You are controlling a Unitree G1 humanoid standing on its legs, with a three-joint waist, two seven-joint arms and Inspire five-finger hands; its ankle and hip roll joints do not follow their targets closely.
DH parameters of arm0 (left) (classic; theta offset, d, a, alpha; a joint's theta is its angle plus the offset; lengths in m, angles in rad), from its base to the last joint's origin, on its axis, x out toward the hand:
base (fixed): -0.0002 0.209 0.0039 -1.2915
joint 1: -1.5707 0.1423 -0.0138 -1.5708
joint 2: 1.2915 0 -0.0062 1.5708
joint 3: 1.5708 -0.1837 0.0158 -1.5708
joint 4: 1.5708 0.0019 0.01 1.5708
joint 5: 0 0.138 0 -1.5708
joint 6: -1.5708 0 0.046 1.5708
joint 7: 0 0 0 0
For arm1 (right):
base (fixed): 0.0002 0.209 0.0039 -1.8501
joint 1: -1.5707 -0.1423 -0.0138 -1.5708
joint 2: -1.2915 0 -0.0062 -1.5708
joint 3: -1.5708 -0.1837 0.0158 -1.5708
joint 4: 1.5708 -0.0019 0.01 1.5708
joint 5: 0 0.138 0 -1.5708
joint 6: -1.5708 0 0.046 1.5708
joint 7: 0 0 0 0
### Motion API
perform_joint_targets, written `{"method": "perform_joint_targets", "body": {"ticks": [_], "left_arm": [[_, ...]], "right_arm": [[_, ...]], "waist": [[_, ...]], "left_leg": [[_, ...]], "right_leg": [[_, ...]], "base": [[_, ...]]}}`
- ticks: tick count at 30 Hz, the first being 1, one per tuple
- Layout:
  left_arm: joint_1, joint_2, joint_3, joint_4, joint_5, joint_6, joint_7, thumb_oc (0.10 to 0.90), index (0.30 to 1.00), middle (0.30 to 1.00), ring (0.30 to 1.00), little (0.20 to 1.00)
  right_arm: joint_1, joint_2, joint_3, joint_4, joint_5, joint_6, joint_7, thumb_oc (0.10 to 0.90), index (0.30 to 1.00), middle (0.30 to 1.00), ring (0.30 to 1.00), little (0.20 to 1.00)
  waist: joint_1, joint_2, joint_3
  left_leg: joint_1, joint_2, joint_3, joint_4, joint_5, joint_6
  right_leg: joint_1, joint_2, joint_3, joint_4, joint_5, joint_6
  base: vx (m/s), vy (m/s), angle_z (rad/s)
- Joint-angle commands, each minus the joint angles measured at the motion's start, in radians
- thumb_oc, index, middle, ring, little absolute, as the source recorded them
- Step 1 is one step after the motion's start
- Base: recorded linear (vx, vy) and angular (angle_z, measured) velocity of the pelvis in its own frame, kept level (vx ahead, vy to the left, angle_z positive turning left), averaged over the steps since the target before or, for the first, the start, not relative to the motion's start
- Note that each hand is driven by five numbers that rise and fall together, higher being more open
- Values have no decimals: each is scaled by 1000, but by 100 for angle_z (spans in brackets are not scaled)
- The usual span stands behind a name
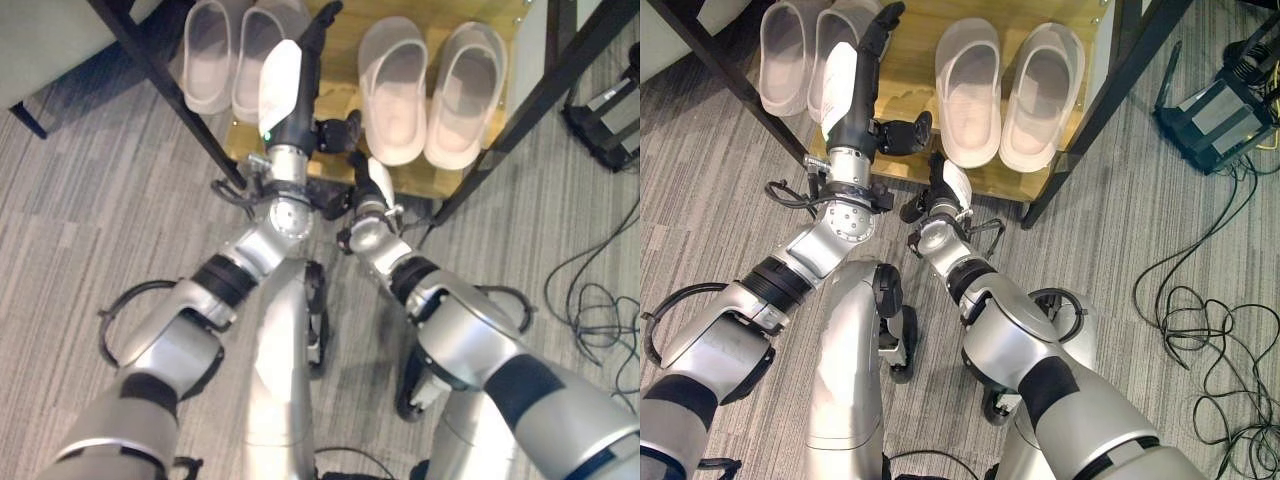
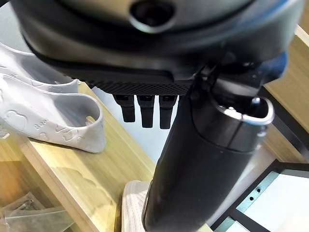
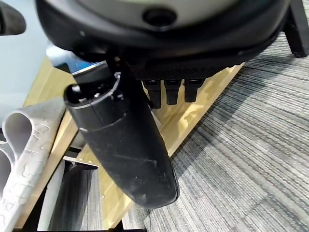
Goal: Arrange the slippers neatly on the shoe rack.
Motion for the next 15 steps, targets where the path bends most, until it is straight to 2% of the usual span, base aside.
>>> {"method": "perform_joint_targets", "body": {"ticks": [1, 15], "left_arm": [[-95, 39, 52, -157, 26, -78, 28, 800, 900, 900, 900, 900], [-76, 57, 46, -145, 32, -74, 32, 800, 900, 900, 900, 900]], "right_arm": [[-198, 61, -8, 6, -59, -89, -49, 800, 900, 900, 900, 900], [-195, 40, -21, -45, -58, -111, -93, 800, 900, 900, 900, 900]], "waist": [[30, 28, -32], [28, 23, -32]], "left_leg": [[121, -78, -167, 38, -198, -21], [121, -79, -171, 46, -194, -25]], "right_leg": [[-47, 27, 73, -63, 69, -81], [-47, 26, 72, -63, 73, -81]], "base": [[0, 0, 0], [0, 0, 0]]}}
